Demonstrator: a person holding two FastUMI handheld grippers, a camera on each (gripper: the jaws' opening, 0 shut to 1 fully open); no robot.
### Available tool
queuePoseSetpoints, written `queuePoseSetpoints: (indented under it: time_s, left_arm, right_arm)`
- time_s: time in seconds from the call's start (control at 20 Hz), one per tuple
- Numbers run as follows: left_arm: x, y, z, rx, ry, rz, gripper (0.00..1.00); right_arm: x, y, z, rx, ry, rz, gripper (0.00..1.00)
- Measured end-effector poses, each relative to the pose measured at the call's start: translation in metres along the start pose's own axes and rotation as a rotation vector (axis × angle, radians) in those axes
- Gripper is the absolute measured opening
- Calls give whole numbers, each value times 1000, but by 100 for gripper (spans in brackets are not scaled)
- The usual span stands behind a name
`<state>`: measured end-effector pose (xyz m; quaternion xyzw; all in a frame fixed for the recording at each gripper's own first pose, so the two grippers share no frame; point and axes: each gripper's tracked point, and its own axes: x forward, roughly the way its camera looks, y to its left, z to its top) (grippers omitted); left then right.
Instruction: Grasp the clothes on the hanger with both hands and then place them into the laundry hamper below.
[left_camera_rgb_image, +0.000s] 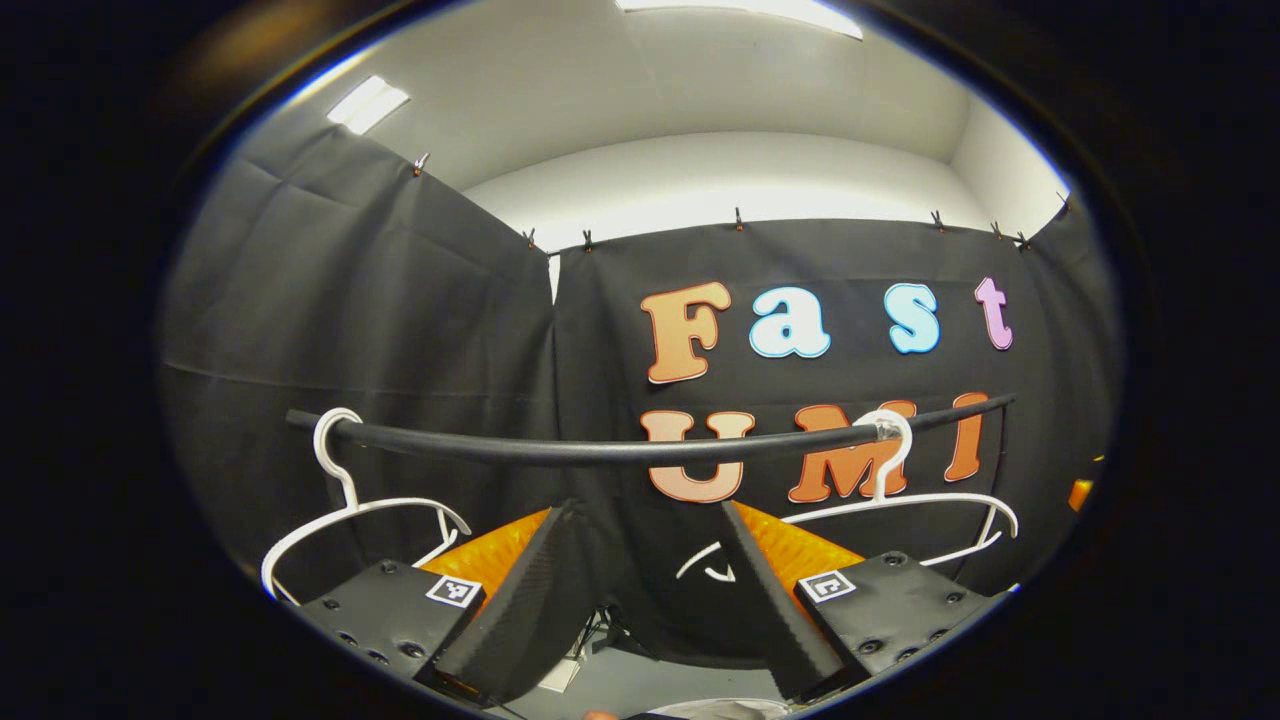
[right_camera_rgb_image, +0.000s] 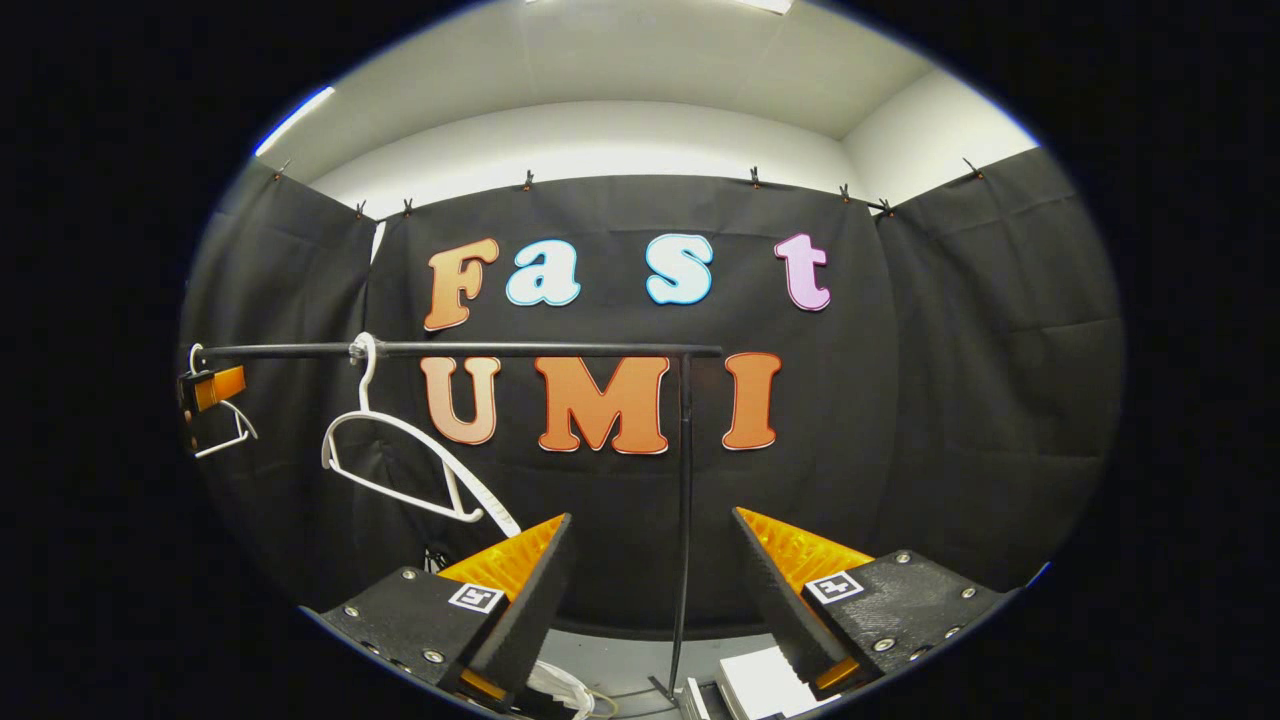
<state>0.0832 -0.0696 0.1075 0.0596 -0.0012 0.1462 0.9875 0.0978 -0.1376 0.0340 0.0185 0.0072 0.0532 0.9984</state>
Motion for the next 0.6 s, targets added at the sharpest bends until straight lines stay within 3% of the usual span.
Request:
queuePoseSetpoints:
  time_s: [0.6]
  left_arm:
    - [3,13,-2,3,1,41,99]
  right_arm:
    - [12,7,5,-7,-8,29,94]
